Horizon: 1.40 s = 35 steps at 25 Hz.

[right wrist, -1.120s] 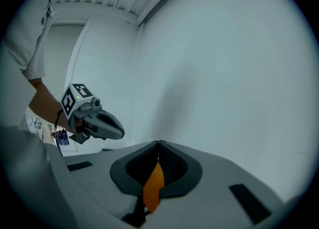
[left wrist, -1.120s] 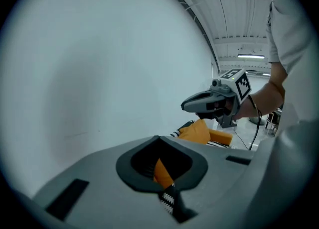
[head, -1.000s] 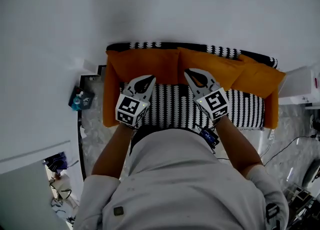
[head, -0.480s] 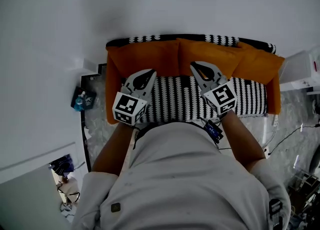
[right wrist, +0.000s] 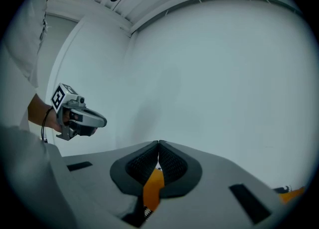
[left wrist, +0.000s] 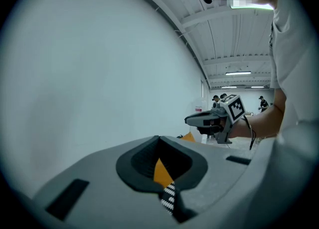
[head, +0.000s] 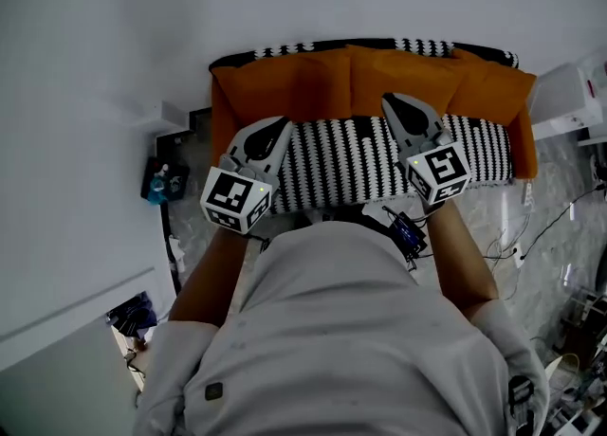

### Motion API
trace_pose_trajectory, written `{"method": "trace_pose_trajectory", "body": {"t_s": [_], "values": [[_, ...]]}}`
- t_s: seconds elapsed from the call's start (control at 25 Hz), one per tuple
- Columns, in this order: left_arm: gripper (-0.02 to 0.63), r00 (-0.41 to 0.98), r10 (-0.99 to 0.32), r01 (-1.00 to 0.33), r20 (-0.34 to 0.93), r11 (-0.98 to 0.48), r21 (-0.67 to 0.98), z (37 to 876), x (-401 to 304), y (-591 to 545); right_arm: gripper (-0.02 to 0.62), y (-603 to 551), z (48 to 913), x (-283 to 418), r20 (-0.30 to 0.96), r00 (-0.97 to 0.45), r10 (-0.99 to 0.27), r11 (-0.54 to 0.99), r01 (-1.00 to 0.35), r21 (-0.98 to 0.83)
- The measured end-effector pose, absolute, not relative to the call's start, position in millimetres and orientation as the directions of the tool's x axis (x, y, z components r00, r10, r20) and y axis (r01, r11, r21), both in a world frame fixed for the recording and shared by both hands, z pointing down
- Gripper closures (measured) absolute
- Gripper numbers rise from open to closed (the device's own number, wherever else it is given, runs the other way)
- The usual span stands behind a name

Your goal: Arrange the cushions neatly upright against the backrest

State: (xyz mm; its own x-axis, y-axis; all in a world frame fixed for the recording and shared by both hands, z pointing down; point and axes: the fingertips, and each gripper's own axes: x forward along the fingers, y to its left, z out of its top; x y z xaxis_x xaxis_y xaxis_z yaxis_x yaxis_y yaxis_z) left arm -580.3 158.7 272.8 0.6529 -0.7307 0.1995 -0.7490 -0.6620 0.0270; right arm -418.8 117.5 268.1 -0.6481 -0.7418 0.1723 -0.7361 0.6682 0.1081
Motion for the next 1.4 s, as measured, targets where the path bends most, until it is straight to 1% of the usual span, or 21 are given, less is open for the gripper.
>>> {"method": "trace_pose_trajectory", "body": {"t_s": [0.32, 0.6, 0.92, 1.4], "values": [[0.597, 0.676, -0.722, -0.732, 0.148, -0.68, 0.024, 263.5, -621.3, 205.4, 0.569, 188.4, 270.3, -454.4, 0.182, -0.633, -0.752, 0.656, -0.744, 0.124], [0.597, 0.658, -0.744, -0.751, 0.116, -0.661, 0.016, 253.3, -618.9, 229.4, 0.569, 226.1, 270.5, -452.0, 0.195, -0.666, -0.72, 0.693, -0.706, 0.147], [0.597, 0.602, -0.79, -0.796, 0.112, -0.604, 0.02, 252.3, -577.6, 264.0, 0.569, 265.8, 274.1, -411.5, 0.205, -0.735, -0.647, 0.762, -0.638, 0.116], [0.597, 0.582, -0.8, -0.812, 0.143, -0.581, 0.056, 276.6, -463.0, 331.1, 0.569, 329.4, 276.1, -319.8, 0.166, -0.772, -0.614, 0.789, -0.609, 0.087]]}}
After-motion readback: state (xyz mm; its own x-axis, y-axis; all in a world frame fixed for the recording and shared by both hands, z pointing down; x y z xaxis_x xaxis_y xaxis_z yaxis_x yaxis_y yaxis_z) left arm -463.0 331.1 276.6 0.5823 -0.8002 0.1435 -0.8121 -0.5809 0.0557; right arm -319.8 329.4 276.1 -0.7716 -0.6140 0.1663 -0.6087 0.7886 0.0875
